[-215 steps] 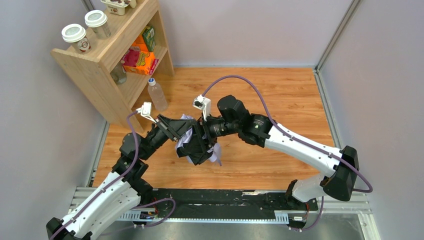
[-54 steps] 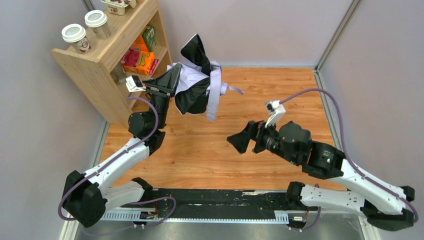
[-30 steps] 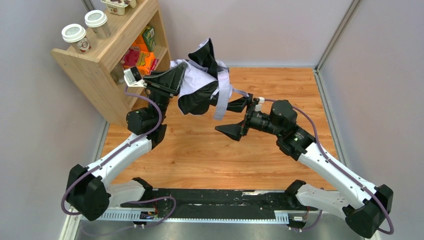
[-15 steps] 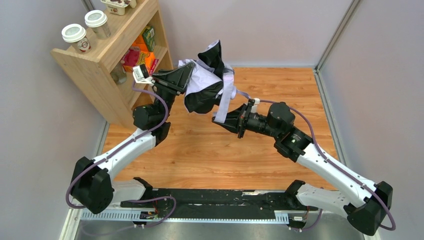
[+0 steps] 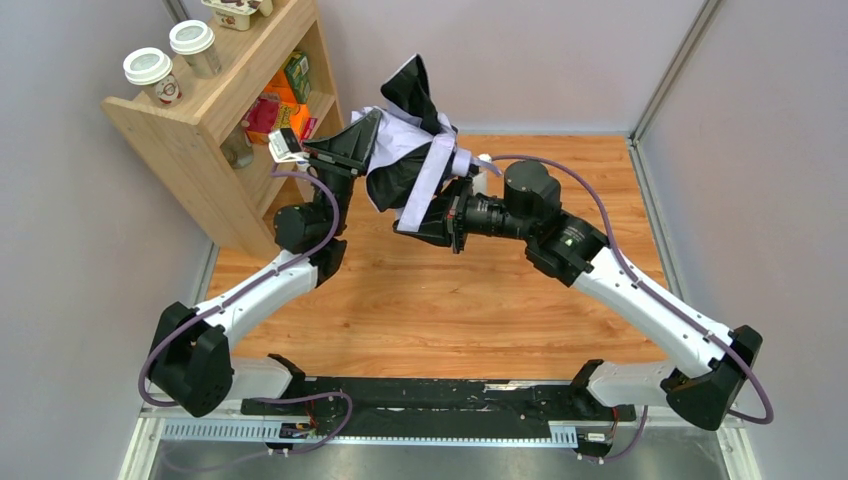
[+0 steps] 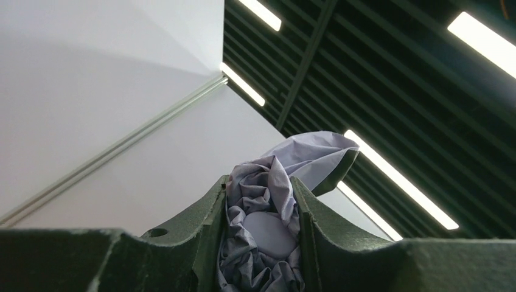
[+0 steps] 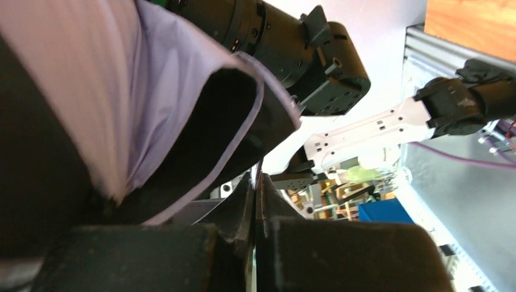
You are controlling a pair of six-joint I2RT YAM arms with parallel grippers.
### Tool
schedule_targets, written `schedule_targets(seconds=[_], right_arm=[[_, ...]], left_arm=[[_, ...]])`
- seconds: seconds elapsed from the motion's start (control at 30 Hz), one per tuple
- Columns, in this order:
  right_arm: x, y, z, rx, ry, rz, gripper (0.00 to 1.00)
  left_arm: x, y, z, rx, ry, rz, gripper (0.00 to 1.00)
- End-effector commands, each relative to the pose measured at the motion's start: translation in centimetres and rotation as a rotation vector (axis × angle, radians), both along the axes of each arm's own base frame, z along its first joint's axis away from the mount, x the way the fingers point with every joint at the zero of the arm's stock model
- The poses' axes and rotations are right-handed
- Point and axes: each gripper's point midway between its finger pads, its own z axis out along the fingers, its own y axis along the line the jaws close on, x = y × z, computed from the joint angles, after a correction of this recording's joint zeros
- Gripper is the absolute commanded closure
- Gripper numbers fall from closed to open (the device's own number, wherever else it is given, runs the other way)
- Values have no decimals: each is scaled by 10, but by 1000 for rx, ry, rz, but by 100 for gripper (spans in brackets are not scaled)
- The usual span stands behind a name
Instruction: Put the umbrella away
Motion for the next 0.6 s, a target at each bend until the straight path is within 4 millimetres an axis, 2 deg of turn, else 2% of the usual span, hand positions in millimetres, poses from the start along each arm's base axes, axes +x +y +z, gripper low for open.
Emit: schedule_targets(seconds=[0.0, 0.07, 0.1, 0.2, 0.27, 0.33, 0.4, 0.43, 0.47, 0.5, 0.53, 0.57], right_arm=[[3, 11, -20, -61, -109, 19, 100], [6, 21, -39, -46, -98, 27, 100], [8, 26, -39, -17, -126, 28, 100], [33, 27, -39, -3, -243, -44, 100], [51, 22, -45, -45, -312, -87, 100], [68, 15, -42, -9, -391, -132, 100], [85, 6, -45, -41, -476, -180, 100], [94, -1, -48, -73, -535, -215, 100], [101, -6, -54, -111, -577, -240, 100], [105, -9, -54, -129, -627, -253, 100], [109, -14, -55, -152, -662, -281, 100], [112, -19, -57, -184, -701, -299, 100]], left_arm=[[-50, 28, 65, -234, -191, -94, 100], [-56, 28, 72, -298, -174, -162, 100], [-58, 31, 75, -316, -174, -175, 100], [-67, 27, 72, -345, -145, -232, 100], [-68, 21, 65, -362, -99, -313, 100], [-68, 13, 52, -349, -42, -368, 100], [-67, 5, 33, -307, 60, -412, 100], [-64, 0, 18, -252, 138, -406, 100], [-67, -3, 9, -208, 171, -406, 100], [-69, -4, -8, -138, 246, -381, 100], [-80, 2, -9, -100, 253, -365, 100], [-68, -8, -49, -6, 405, -342, 100]])
